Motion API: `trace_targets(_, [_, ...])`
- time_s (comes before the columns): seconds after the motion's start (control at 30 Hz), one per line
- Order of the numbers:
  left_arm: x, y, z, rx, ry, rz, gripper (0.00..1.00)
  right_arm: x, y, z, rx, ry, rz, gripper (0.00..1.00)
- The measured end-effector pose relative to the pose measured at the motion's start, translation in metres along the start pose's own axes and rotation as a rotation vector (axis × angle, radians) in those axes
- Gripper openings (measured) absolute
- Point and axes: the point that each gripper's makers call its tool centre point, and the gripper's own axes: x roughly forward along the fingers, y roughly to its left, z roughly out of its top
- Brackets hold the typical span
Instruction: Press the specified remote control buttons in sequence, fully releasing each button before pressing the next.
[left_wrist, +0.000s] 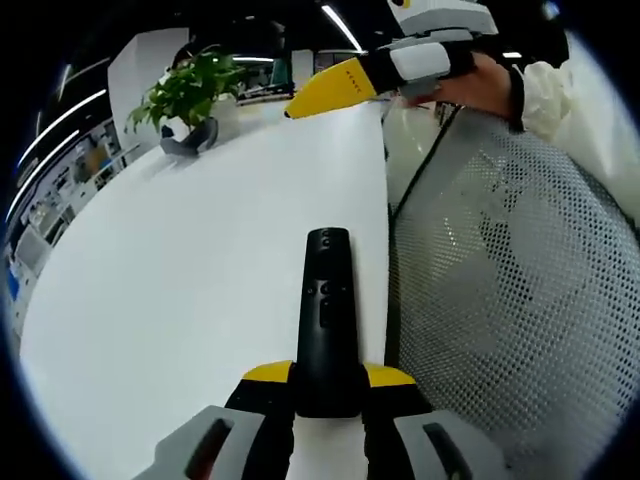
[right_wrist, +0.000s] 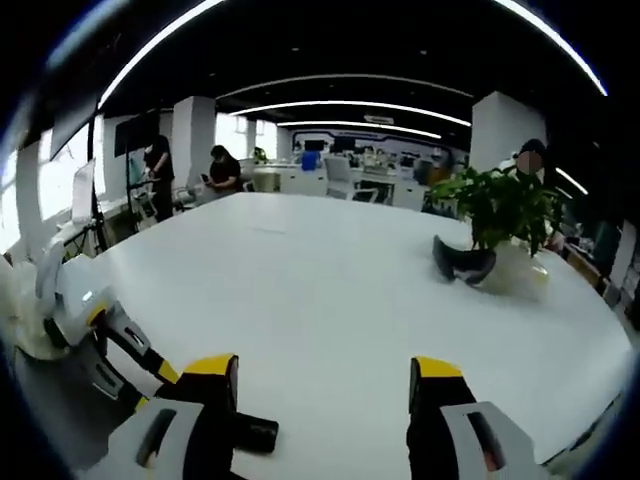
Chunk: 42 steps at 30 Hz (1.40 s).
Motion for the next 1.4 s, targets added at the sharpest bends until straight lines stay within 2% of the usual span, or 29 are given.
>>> trace_targets(0.07, [0.0,0.004,-0.001,0.015,0.014,-0.002,0.24,0.001,-0.004,0.0,-0.022,-0.003,-0.027,0.88])
trace_targets(0.37, [-0.004,0.021,-0.004,0.049,0.056,-0.037,0.24,0.001,-0.004,0.0,-0.031,-0.004,-0.037,0.98])
trace_targets(0.47, [-0.004,0.025,-0.004,0.056,0.066,-0.052,0.24,0.003,-0.001,-0.003,-0.043,0.014,-0.026,0.98])
trace_targets(0.77, [-0.003,0.035,-0.004,0.085,0.093,-0.075,0.24,0.003,-0.002,-0.002,-0.044,0.003,-0.03,0.99])
trace_targets(0.83, [-0.002,0.04,-0.004,0.082,0.095,-0.071,0.24,0.006,0.0,-0.008,-0.045,0.037,-0.02,0.99])
trace_targets(0.9, [-0.002,0.044,-0.004,0.079,0.097,-0.069,0.24,0.006,0.001,-0.008,-0.062,0.039,-0.021,0.99])
trace_targets(1.4, [-0.002,0.099,-0.006,0.113,0.152,-0.034,0.24,0.005,-0.001,-0.01,-0.07,0.043,-0.033,0.96])
